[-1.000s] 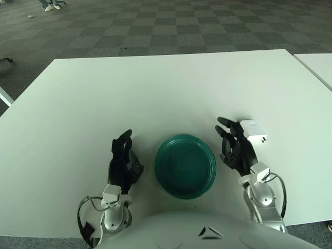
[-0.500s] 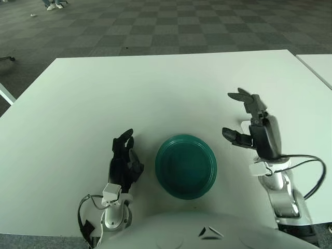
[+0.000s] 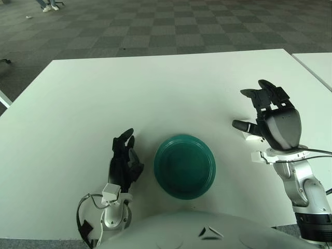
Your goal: Put the charger into the plate.
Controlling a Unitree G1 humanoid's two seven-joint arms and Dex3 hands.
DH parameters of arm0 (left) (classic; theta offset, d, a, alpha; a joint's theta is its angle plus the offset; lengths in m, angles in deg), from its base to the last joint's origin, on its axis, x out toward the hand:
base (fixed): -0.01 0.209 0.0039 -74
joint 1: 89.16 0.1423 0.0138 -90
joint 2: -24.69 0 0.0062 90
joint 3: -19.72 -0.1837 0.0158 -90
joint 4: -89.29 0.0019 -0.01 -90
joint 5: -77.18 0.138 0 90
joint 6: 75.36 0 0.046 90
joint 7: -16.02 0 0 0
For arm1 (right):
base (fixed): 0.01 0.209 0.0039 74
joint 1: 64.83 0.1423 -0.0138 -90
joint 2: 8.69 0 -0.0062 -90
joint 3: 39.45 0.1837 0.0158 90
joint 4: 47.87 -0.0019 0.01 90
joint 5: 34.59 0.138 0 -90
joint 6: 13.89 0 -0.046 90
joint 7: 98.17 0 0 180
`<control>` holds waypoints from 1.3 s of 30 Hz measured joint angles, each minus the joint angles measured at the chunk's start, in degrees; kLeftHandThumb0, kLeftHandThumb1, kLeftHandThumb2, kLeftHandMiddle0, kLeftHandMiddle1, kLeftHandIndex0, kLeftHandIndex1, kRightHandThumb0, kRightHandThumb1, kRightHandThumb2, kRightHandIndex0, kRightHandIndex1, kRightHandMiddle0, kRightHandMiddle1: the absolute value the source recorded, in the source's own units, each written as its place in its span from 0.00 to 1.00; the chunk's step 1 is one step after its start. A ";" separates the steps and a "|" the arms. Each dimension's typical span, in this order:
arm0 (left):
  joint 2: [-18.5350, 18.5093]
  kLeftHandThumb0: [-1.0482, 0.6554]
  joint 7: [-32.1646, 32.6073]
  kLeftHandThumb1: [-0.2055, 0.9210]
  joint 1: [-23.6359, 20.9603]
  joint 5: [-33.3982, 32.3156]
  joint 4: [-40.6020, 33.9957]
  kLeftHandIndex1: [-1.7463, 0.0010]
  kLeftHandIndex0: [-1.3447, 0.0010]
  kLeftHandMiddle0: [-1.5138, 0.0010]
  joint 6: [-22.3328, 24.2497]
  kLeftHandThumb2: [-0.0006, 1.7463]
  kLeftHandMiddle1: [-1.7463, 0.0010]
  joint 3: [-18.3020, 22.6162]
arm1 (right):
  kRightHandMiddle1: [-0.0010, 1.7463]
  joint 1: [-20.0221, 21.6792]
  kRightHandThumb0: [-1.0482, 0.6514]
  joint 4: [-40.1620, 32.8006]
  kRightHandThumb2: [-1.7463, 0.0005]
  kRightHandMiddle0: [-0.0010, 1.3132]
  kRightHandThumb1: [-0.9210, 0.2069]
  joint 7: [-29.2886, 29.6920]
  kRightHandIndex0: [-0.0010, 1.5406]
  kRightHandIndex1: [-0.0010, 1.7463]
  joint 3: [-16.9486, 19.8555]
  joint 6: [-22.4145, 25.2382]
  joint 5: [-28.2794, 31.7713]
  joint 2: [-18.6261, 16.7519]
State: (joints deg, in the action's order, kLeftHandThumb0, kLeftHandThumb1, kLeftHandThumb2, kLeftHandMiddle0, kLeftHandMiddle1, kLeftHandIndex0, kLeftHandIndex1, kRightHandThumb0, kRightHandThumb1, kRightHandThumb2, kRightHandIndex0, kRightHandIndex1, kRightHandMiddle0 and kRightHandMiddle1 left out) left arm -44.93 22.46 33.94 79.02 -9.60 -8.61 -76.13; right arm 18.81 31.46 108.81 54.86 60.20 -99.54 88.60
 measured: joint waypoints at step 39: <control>-0.92 0.19 -1.51 1.00 0.19 -0.39 -0.40 0.51 1.00 0.79 0.28 0.50 0.99 1.74 | 0.50 -0.17 0.04 9.10 0.50 0.00 0.00 -2.07 0.23 0.09 -6.54 10.79 5.69 3.71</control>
State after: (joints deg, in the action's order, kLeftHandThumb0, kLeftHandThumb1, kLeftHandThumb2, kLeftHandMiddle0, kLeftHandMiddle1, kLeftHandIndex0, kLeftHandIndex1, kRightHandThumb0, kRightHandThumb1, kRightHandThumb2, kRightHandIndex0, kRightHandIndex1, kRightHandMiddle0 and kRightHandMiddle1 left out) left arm -45.85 20.95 34.13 78.63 -10.00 -8.33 -74.39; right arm 18.65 40.56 106.74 48.32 71.00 -93.85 92.31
